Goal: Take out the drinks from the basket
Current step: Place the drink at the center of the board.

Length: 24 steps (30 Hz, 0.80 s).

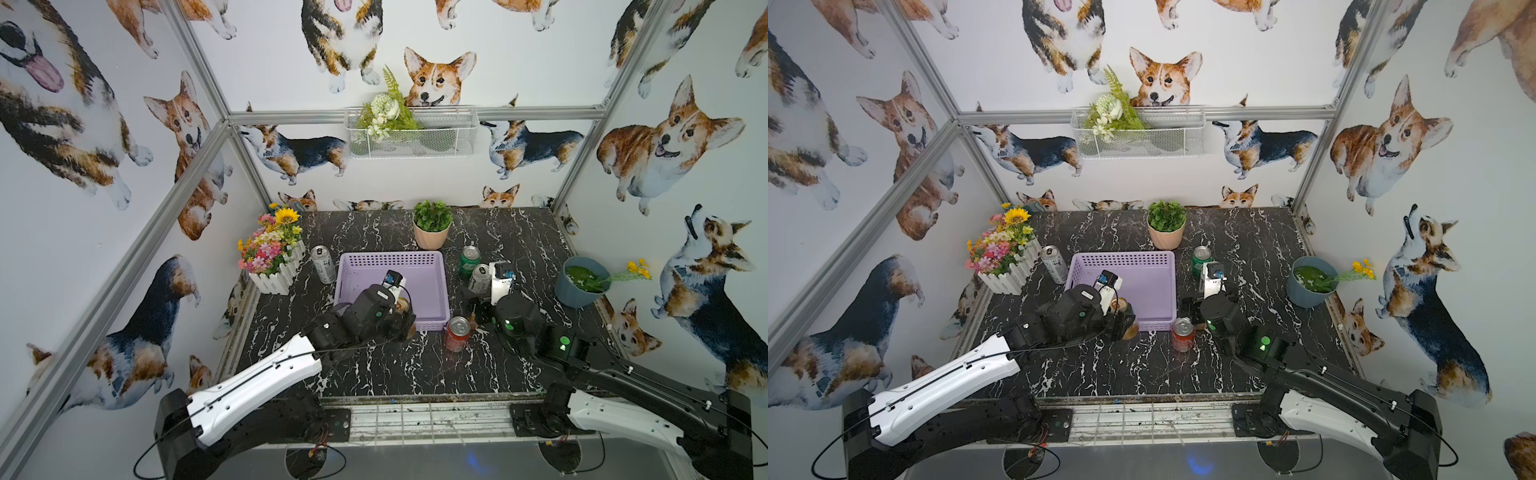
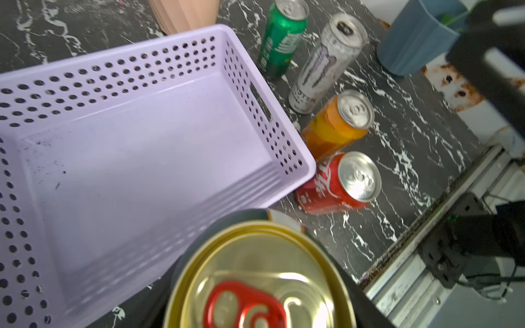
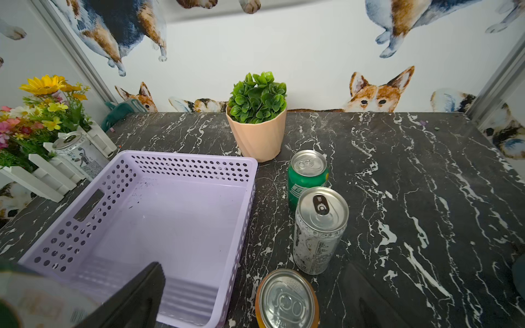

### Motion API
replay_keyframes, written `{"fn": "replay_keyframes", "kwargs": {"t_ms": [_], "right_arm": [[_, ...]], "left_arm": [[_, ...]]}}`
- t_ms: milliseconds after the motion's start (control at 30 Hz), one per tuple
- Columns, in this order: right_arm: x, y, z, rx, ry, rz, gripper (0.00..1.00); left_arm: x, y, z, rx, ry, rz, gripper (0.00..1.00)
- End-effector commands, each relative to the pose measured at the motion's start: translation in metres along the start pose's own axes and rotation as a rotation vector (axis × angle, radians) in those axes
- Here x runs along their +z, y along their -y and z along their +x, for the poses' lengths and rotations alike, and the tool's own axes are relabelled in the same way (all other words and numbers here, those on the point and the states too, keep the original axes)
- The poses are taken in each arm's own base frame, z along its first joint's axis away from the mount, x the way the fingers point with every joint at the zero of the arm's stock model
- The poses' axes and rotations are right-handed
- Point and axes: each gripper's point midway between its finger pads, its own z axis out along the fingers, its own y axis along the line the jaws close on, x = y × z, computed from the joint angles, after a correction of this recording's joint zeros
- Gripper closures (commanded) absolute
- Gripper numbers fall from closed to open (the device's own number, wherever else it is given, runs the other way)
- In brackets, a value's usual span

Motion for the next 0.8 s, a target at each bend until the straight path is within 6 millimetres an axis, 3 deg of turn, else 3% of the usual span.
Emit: {"fn": "replay_keyframes", "kwargs": {"t_ms": [0,467,533,600,700,767], "right_arm": [[-0.001,0.002,-0.011,0.008,0.035,0.015,0.0],[-0.001,0.01,-0.021,0.025,0.059,0.06,0.0],[-0.003,0.011,-0.023,0.024,0.065,0.062,0.0],[-0.003,0.013,-0.024,0.022,0.067,0.065,0.0],[-0.003,0.016,-0.024,0.023,0.068,0.073,0.0],[-0.003,0.017,-0.024,0.027,0.069,0.073,0.0]], "left_arm": [[0.006,0.002,-0.002,0.012,0.053,-0.03,1.0],[0.077,0.027,0.03,0.14,-0.006,0.025,1.0],[0.082,0.036,0.035,0.169,-0.021,0.065,1.0],[0.081,0.045,0.023,0.183,-0.002,0.085,1.0],[0.085,0.045,0.027,0.185,-0.014,0.086,1.0],[0.086,0.042,0.032,0.188,-0.022,0.061,0.79]]}}
